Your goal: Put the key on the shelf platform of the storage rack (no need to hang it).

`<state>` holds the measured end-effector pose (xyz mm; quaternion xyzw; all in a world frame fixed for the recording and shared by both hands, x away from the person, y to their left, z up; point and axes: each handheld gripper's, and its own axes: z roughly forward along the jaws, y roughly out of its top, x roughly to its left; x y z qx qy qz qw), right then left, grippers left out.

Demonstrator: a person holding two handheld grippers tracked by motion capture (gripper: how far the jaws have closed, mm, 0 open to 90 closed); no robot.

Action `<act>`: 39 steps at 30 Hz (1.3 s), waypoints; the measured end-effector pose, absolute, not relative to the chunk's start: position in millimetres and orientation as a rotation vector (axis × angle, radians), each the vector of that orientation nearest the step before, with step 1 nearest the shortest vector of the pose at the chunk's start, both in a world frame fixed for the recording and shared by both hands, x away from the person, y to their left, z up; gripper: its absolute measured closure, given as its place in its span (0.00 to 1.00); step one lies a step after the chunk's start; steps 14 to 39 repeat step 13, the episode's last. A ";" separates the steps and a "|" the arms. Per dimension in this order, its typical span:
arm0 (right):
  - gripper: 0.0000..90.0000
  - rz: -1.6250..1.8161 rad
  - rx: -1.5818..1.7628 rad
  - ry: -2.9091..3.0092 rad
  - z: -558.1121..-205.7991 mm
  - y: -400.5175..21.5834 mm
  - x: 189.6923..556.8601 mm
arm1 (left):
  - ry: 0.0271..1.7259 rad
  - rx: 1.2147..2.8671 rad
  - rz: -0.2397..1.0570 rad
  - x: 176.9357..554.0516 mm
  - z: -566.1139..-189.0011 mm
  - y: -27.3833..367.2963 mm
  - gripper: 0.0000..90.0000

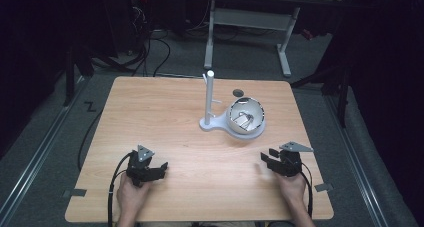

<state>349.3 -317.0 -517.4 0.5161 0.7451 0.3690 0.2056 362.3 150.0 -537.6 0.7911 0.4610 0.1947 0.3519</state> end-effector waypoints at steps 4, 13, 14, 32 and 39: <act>0.56 0.946 1.411 2.105 -530.7 -312.7 347.9 | 1.193 2.047 0.504 362.2 -537.6 149.9 0.23; 0.53 0.903 1.364 2.118 -531.1 -308.7 346.3 | 1.193 2.042 0.500 362.1 -537.7 150.5 0.23; 0.53 0.903 1.364 2.118 -531.1 -308.7 346.3 | 1.193 2.042 0.500 362.1 -537.7 150.5 0.23; 0.53 0.903 1.364 2.118 -531.1 -308.7 346.3 | 1.193 2.042 0.500 362.1 -537.7 150.5 0.23; 0.53 0.903 1.364 2.118 -531.1 -308.7 346.3 | 1.193 2.042 0.500 362.1 -537.7 150.5 0.23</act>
